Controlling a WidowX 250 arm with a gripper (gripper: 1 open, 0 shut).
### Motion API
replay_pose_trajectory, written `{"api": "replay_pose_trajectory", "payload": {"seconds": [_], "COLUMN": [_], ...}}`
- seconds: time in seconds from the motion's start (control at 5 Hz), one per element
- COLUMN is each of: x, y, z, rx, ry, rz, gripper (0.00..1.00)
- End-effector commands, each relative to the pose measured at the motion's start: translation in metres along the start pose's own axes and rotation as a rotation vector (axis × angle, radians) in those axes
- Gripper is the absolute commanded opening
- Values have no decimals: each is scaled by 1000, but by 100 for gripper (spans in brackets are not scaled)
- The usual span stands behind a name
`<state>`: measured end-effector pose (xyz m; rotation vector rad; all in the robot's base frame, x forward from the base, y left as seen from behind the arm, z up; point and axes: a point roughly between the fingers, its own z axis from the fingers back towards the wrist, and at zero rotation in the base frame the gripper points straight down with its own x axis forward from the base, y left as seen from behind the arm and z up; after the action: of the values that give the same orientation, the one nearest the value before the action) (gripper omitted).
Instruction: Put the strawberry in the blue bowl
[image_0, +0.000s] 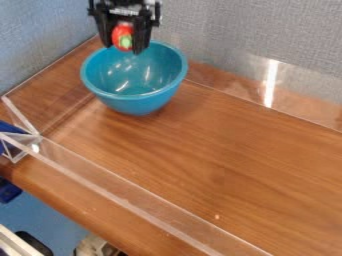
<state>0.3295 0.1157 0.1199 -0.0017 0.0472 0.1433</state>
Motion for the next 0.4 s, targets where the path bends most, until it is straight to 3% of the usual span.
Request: {"api": "replay_pose_trajectory", "payload": {"seconds": [0.0,0.2], "x": [8,12], "y": [7,7], "z": [9,0], "rx": [22,27], "ry": [-52,-34], "rz": [8,7], "gripper": [0,100]}}
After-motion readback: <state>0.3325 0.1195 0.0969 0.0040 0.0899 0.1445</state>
